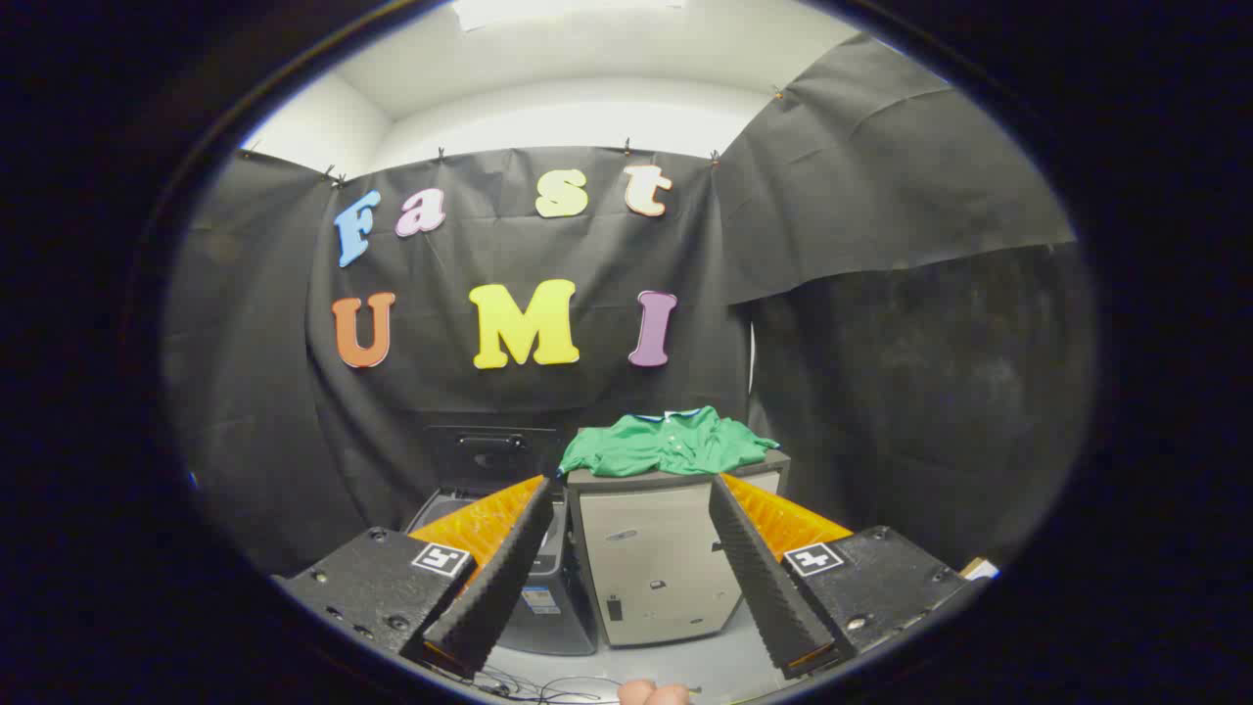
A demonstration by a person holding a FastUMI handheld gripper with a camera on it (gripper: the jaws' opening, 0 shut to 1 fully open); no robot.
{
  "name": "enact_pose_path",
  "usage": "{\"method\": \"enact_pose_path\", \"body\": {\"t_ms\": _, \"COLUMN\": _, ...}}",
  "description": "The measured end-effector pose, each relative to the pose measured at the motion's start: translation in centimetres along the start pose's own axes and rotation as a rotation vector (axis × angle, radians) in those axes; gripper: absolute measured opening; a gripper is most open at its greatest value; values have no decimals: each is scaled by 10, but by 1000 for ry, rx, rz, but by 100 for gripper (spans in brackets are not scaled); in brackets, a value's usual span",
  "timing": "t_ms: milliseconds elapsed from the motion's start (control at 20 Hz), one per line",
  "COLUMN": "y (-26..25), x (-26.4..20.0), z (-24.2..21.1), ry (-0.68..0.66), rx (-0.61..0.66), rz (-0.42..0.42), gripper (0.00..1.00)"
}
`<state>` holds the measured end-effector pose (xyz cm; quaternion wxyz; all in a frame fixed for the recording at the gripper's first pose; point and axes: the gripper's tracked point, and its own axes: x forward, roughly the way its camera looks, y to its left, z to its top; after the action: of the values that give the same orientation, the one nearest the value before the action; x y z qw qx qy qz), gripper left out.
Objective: Put the clothes into the washing machine and then close the washing machine lid.
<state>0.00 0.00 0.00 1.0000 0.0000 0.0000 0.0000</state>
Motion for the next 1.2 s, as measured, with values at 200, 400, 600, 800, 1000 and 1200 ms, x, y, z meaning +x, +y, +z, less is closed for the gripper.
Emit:
{"method": "enact_pose_path", "body": {"t_ms": 200, "y": -1, "x": 2, "z": 1, "ry": 0, "rx": 14, "rz": 12, "gripper": 100}}
{"method": "enact_pose_path", "body": {"t_ms": 400, "y": -1, "x": 2, "z": 2, "ry": -7, "rx": 4, "rz": 17, "gripper": 100}}
{"method": "enact_pose_path", "body": {"t_ms": 600, "y": 0, "x": 5, "z": 3, "ry": -3, "rx": 9, "rz": 27, "gripper": 100}}
{"method": "enact_pose_path", "body": {"t_ms": 800, "y": 1, "x": 9, "z": 4, "ry": -10, "rx": 4, "rz": 40, "gripper": 100}}
{"method": "enact_pose_path", "body": {"t_ms": 1000, "y": 6, "x": 14, "z": 8, "ry": -19, "rx": -8, "rz": 48, "gripper": 100}}
{"method": "enact_pose_path", "body": {"t_ms": 1200, "y": 13, "x": 21, "z": 15, "ry": -28, "rx": -17, "rz": 55, "gripper": 100}}
